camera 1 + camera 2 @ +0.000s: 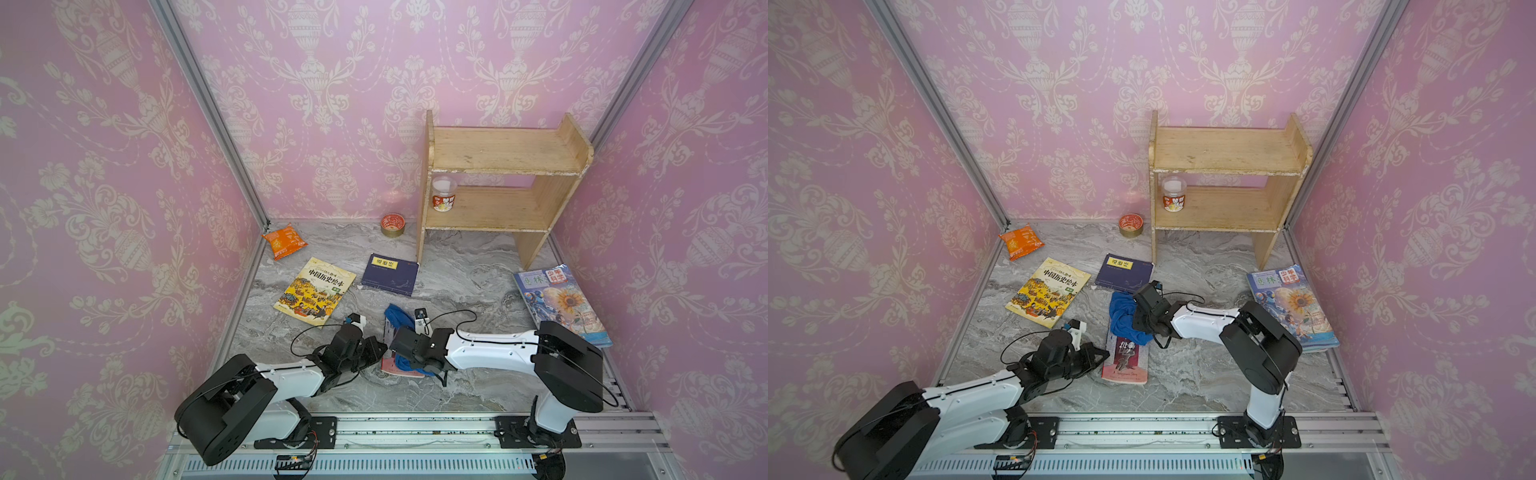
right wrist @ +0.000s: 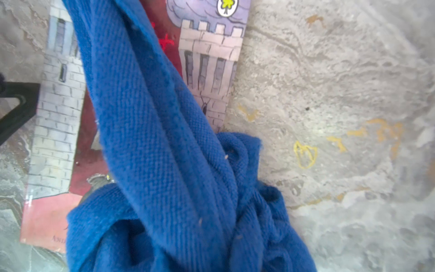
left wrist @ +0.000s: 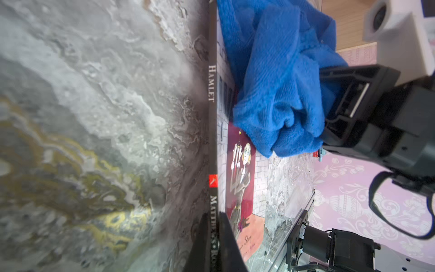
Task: Wipe the cover of the book
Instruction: Wipe the dirt from the cover of the book.
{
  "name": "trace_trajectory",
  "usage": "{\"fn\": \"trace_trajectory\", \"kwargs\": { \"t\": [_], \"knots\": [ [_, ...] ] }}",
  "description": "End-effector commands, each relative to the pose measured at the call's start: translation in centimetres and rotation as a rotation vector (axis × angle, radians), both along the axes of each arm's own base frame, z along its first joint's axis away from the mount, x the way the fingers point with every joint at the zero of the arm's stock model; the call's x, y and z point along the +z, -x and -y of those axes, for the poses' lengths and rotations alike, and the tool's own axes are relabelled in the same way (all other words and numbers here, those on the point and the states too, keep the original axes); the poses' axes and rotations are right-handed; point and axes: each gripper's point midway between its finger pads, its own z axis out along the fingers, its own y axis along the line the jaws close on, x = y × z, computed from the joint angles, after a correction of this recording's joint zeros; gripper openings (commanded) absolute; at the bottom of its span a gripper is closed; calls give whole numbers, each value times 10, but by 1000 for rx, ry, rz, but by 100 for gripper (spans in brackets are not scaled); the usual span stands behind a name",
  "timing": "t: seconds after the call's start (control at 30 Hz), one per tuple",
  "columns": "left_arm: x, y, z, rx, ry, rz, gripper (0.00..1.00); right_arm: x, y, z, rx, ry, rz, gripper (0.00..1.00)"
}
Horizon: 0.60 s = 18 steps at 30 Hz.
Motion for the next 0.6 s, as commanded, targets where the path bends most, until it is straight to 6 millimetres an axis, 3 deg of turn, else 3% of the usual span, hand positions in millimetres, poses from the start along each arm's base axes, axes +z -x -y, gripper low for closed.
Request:
{"fn": "trace_trajectory", "kwargs": {
  "t": [0.0,0.13,0.23,0.37,0.57],
  "knots": [
    [15,-26,-2,68,-20,86,0,-77,130,110,90,551,-317,0],
    [15,-31,4,51,-28,86,0,-75,186,113,162,654,-328,0],
    [16,-33,8,36,-26,87,0,-81,204,109,178,627,-348,0],
    [15,-32,10,27,-17,82,0,-82,187,98,157,500,-370,0],
    [12,-26,13,3,3,69,0,-61,124,77,110,219,-396,0]
  ]
}}
